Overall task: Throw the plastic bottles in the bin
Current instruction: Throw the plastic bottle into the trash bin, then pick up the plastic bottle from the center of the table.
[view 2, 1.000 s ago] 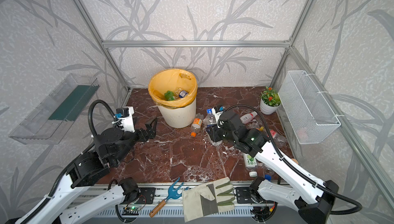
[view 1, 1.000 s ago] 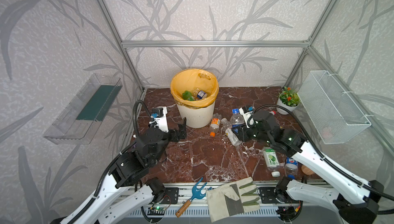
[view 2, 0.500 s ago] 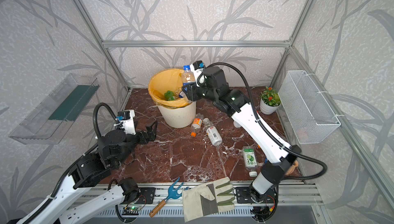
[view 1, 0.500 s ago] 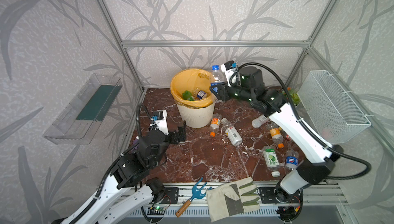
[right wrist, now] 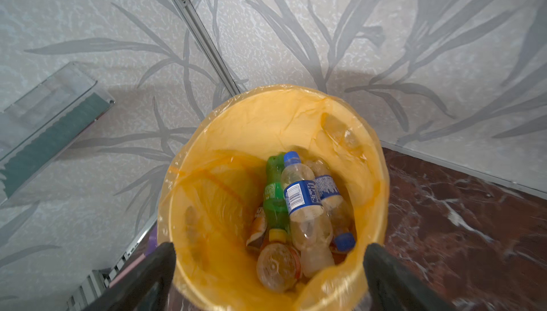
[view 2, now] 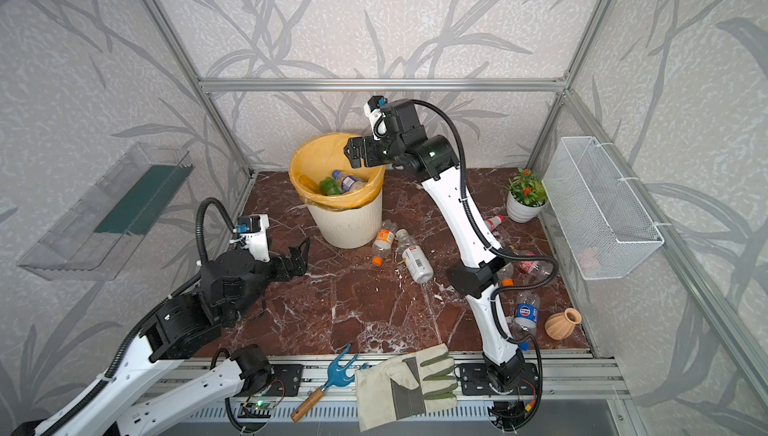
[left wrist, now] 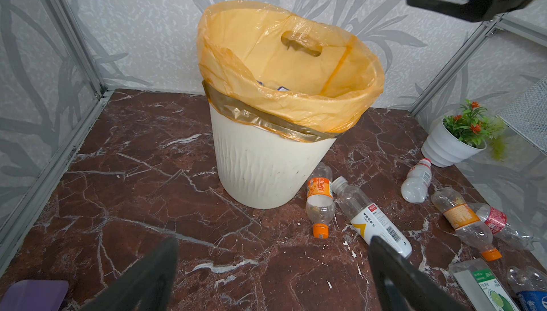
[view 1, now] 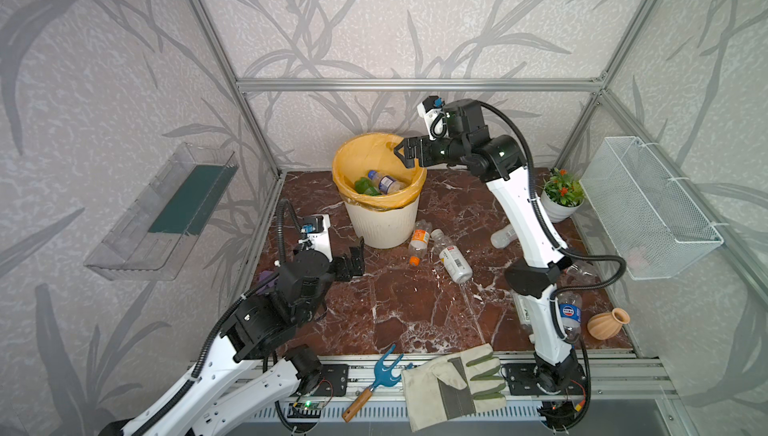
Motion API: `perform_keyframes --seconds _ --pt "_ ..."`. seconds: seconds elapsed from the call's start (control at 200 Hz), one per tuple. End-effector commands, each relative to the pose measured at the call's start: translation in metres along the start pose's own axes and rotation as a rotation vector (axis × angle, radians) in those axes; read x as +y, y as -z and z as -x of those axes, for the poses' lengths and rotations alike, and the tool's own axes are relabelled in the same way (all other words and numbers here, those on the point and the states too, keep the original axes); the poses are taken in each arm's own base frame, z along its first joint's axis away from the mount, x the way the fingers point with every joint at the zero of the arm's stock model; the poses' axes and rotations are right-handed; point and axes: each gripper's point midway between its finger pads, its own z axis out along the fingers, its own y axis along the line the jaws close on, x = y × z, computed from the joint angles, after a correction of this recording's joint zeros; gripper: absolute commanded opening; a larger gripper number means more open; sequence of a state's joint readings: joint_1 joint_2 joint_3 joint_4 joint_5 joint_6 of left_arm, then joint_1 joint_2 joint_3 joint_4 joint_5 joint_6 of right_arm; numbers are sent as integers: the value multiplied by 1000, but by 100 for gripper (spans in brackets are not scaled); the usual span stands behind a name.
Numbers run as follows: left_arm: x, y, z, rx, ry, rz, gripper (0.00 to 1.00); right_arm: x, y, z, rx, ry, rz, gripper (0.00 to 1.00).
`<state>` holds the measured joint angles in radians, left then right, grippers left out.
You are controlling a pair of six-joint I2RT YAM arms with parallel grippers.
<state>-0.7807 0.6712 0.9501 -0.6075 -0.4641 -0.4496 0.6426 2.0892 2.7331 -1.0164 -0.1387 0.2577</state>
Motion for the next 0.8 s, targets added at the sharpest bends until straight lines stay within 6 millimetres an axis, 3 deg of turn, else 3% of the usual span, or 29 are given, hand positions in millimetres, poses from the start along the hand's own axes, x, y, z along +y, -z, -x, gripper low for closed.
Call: perform_keyframes --seconds 0.0,0.02,0.03,0.035,0.155,0.36,0.455,0.595,0.655,0.795 --pt "-5 -4 -1 14 21 -12 99 21 66 24 -153 113 1 99" --pt "-6 -5 -2 19 19 -13 99 22 78 28 -195 116 3 99" --pt "-7 -5 -2 20 22 -14 99 19 74 22 -189 115 -2 99" --pt "-7 -6 -3 20 22 -14 99 21 83 26 -212 118 1 99" --pt "-11 -9 -8 36 29 -28 99 0 120 -13 -247 140 -75 99" --pt "-10 -14 -15 35 56 -19 99 -71 145 -122 -52 124 -304 99" --pt "-7 -16 -20 43 68 -5 99 -107 136 -189 115 38 -363 99" --pt "-6 -17 -22 40 81 -1 99 -126 111 -268 300 -50 -361 99" --pt "-6 -17 -22 37 84 -1 99 -128 97 -290 345 -80 -340 100" --pt "-14 -19 -24 49 64 -40 99 -126 69 -318 423 -126 -281 89"
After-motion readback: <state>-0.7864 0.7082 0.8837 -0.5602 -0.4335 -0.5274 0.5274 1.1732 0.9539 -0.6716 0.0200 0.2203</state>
